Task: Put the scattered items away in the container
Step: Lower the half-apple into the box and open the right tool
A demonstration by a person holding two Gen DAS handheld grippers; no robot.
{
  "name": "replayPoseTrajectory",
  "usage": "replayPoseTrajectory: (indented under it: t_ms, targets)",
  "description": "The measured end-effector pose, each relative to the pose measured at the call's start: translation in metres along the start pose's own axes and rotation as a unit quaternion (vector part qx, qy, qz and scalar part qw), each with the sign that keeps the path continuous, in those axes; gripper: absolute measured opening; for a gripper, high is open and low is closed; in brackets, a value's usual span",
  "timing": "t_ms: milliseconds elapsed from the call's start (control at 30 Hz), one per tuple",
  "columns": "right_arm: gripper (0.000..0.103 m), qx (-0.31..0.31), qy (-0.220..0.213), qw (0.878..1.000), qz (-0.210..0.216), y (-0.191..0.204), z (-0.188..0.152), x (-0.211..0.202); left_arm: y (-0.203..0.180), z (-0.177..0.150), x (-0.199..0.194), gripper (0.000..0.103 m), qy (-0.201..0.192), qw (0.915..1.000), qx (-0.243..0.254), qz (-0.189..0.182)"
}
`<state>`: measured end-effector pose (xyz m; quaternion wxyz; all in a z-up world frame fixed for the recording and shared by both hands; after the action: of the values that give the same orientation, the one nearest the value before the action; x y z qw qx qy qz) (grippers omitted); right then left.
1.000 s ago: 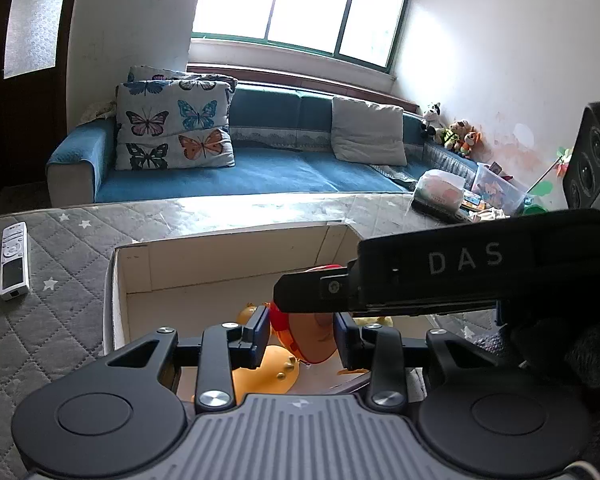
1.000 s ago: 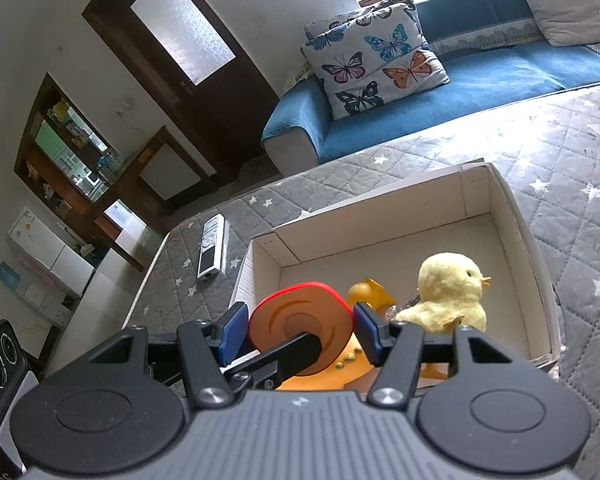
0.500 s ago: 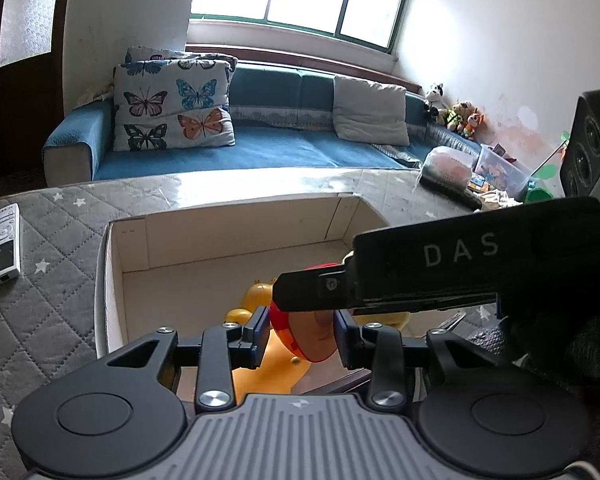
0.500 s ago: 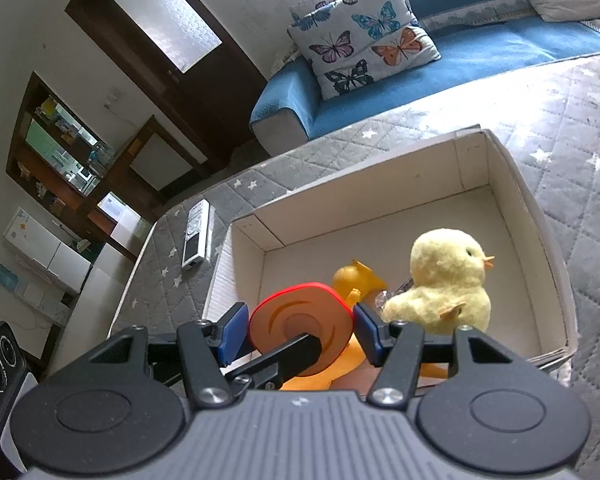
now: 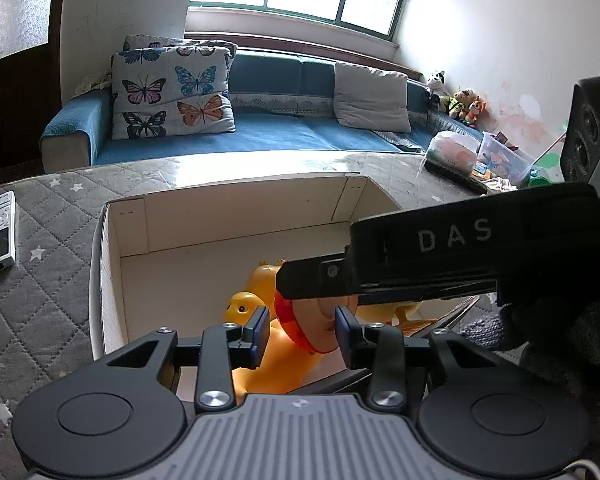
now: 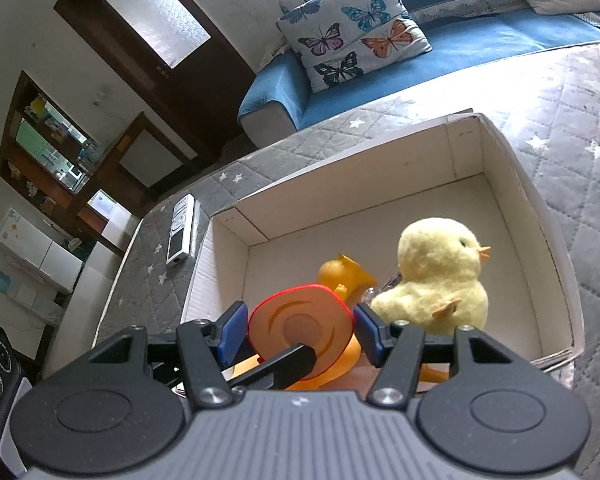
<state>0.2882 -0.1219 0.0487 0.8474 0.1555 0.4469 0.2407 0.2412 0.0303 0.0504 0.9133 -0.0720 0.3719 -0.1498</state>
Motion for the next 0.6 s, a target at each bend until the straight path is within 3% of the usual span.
replayPoseTrajectory:
  t_ms: [400, 600]
  targets:
    - [0.06, 0.006, -0.009, 1.0, -0.005, -0.0061, 0.0026, -0.0034, -0.0023, 0.0004, 0.0017, 0.04, 0.002, 1.0, 0.005, 0.002]
    - [0.065, -0.017, -0.024, 0.999, -0.032, -0.0029, 0.0028, -0.0069, -0.0038, 0.0006, 0.0034, 0.039, 0.003, 1.0, 0.005, 0.003]
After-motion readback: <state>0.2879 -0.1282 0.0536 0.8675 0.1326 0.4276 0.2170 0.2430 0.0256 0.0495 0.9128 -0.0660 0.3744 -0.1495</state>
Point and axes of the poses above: each gripper's, at about its wrist camera, not at the fingertips, and x roughly the way its jaws point, y to its left, z to its top, the point moved 1 cm from there along x, roughly the way its jaws point, and after that the axes turned 5 degrees about -x, right-handed, at the moved point
